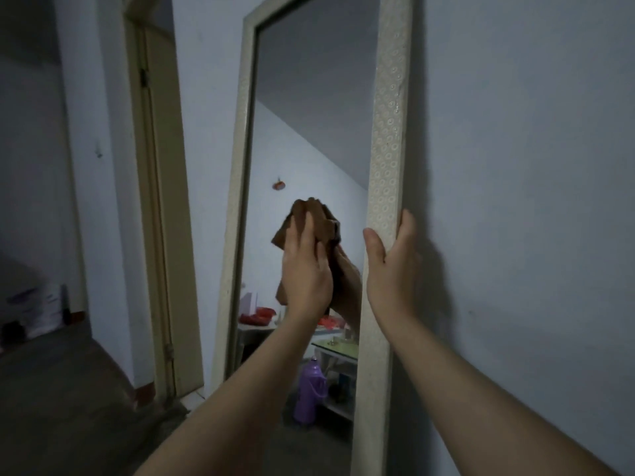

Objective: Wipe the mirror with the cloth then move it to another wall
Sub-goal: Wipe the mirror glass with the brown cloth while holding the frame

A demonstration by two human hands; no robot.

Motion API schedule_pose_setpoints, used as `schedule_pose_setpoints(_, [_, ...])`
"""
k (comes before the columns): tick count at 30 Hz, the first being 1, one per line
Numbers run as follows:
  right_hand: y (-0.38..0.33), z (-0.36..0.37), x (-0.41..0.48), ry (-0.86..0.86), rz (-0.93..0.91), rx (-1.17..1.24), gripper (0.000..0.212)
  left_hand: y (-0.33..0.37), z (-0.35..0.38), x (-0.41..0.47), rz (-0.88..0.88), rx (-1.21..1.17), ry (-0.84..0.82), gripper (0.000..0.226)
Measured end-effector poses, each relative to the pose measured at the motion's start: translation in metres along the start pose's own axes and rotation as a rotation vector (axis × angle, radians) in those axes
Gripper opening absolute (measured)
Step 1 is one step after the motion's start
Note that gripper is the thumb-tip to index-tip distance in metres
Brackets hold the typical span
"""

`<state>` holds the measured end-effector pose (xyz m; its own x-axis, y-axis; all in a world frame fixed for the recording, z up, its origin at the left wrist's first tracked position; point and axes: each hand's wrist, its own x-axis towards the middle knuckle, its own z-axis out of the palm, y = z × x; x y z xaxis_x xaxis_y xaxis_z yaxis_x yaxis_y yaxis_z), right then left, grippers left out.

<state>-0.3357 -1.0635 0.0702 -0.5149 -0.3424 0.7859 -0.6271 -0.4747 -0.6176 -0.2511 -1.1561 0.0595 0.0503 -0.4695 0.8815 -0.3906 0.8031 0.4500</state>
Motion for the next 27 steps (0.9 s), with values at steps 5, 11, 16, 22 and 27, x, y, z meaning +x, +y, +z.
schedule_pose_setpoints(5, [0.001, -0.001, -0.008, 0.001, -0.084, -0.073, 0.065, 0.026, 0.007, -0.014, 0.279, -0.033, -0.078, 0.051])
schedule_pose_setpoints(11, [0.003, 0.001, -0.010, 0.007, -0.153, -0.086, 0.068, -0.012, -0.004, 0.022, 0.256, -0.061, -0.054, 0.053])
schedule_pose_setpoints(16, [0.007, 0.002, -0.009, 0.037, -0.181, -0.113, 0.067, -0.078, -0.023, 0.034, 0.020, -0.071, 0.051, 0.053])
schedule_pose_setpoints(22, [0.006, 0.001, -0.009, 0.049, -0.172, -0.133, 0.065, -0.124, -0.031, 0.016, -0.214, -0.026, 0.056, 0.053])
schedule_pose_setpoints(27, [0.004, -0.003, -0.021, 0.007, -0.119, -0.053, 0.061, -0.080, -0.017, -0.015, -0.194, -0.019, 0.021, 0.053])
